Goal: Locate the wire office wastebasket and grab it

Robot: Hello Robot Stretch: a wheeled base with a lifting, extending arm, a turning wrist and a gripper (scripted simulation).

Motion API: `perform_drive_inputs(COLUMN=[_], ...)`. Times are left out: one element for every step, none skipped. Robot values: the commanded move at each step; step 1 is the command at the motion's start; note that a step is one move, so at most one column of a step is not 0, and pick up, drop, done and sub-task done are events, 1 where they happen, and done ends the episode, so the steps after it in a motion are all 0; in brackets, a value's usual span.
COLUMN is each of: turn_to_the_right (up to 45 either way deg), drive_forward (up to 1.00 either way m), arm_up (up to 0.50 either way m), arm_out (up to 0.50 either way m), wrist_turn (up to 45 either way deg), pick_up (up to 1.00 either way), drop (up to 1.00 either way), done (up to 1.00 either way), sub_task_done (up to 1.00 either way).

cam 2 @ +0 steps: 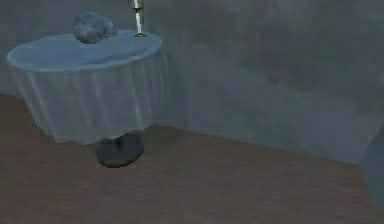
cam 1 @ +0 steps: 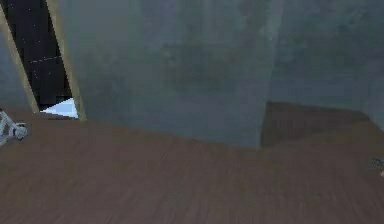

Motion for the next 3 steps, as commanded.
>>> perform_drive_inputs(turn_to_the_right=[0.0,-45.0,-45.0], drive_forward=[0.60,0.00,0.00], arm_up=[0.00,0.00,0.00], arm_out=[0.00,0.00,0.00], wrist_turn=[0.0,0.0,0.0], pick_up=[0.00,0.00,0.00], drop=[0.00,0.00,0.00], done=[0.00,0.00,0.00], sub_task_done=[0.00,0.00,0.00])
